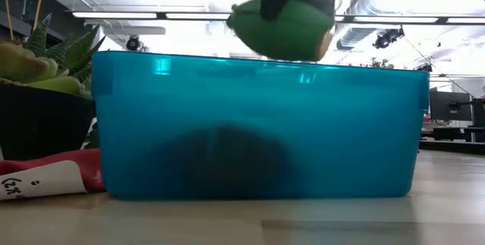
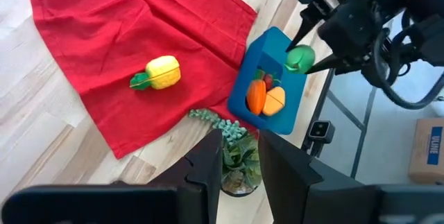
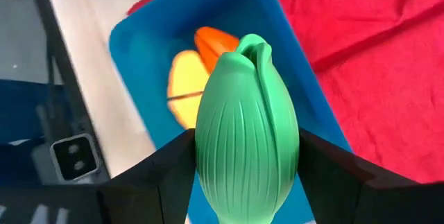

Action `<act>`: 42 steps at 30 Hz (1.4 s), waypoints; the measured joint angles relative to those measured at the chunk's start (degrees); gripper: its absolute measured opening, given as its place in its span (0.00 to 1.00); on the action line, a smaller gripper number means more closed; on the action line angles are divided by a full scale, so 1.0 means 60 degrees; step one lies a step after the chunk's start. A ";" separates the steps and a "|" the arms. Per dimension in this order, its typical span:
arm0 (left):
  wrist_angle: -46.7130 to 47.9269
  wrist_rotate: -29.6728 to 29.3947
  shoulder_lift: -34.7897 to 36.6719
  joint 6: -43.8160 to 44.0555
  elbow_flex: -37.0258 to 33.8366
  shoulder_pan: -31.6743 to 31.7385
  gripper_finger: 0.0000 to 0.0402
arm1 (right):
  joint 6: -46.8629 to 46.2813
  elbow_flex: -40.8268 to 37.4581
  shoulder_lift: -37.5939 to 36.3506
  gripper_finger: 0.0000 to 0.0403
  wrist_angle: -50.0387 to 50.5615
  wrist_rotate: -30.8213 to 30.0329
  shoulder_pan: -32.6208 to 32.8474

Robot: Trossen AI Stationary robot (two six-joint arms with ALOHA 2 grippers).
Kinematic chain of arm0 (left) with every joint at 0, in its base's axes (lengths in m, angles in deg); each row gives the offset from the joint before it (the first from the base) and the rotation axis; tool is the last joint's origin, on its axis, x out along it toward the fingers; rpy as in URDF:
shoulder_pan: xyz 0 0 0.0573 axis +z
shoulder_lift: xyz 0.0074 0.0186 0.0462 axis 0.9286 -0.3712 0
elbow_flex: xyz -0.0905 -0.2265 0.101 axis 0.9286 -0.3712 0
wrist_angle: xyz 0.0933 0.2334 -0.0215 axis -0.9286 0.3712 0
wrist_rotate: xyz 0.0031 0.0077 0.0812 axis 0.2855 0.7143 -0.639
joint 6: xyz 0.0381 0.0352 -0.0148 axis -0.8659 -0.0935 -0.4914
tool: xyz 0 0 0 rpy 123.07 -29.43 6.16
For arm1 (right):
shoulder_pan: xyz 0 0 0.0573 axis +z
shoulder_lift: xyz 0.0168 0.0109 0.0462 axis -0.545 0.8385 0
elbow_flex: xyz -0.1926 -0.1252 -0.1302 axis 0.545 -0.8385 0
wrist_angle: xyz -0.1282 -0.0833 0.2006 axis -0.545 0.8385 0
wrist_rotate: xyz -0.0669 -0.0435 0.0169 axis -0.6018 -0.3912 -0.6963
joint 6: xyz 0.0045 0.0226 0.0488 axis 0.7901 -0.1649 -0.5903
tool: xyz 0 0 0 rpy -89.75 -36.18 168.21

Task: Pick and placing Produce into tupperware
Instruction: Put the green corn into the blue bin

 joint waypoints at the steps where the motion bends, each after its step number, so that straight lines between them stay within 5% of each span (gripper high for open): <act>1: -0.0001 -0.0016 0.0000 -0.0001 0.0000 -0.0001 0.21 | 0.0000 0.0000 0.0048 0.52 -0.0027 -0.0090 0.0006; 13: 0.0032 -0.0069 -0.0004 -0.0223 0.0000 -0.0001 0.21 | -0.0242 -0.0018 0.0240 0.52 0.0210 -0.0710 0.0143; 42: 0.0513 -0.0073 0.0000 -0.0322 0.0000 0.0002 0.21 | 0.0175 -0.0036 0.0914 0.53 0.0049 -0.0120 0.0273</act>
